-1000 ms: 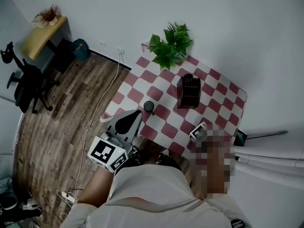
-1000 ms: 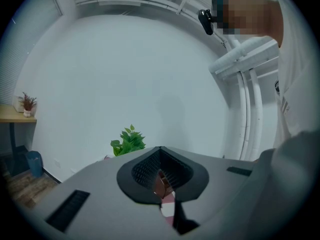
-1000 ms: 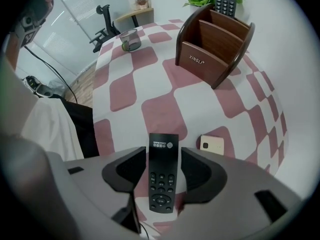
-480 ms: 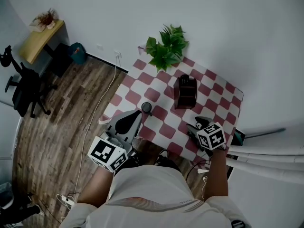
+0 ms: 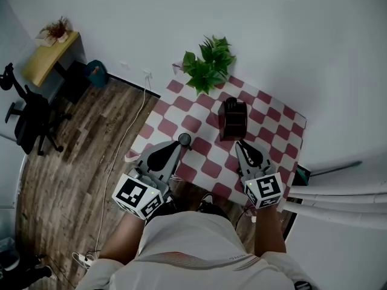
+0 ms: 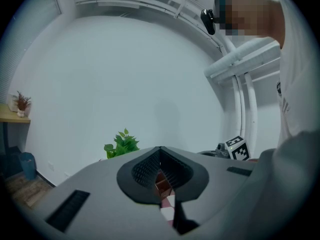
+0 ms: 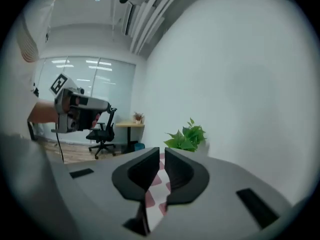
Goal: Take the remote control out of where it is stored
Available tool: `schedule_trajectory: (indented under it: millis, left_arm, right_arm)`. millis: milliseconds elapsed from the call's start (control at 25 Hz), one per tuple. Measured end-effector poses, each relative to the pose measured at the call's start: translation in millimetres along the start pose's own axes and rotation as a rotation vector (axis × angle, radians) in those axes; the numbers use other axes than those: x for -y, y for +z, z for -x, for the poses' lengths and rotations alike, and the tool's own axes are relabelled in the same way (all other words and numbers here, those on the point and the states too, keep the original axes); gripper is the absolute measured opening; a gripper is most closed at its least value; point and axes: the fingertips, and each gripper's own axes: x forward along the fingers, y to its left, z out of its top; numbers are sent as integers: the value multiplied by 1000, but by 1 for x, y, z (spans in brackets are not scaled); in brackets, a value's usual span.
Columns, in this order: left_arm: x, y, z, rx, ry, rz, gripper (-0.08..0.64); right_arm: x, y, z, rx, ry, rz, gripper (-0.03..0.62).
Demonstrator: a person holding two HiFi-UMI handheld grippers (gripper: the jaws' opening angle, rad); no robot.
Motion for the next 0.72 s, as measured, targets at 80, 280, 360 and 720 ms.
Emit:
schedule_trajectory:
  millis: [80, 280, 360, 720]
  left_arm:
    - [0, 0, 0, 0, -2, 0, 8]
    - [1, 3, 3, 4, -3, -5, 6]
    - [2, 3, 4, 5, -7, -9, 6]
    - [5, 5, 4, 13, -17, -22, 6]
  right_arm:
    - [-2, 10, 2, 38, -1, -34, 40]
    - [10, 26, 11, 112, -87, -74, 31]
    - [19, 27, 13, 120, -133, -88, 28]
    - [19, 23, 13, 102, -145, -86, 28]
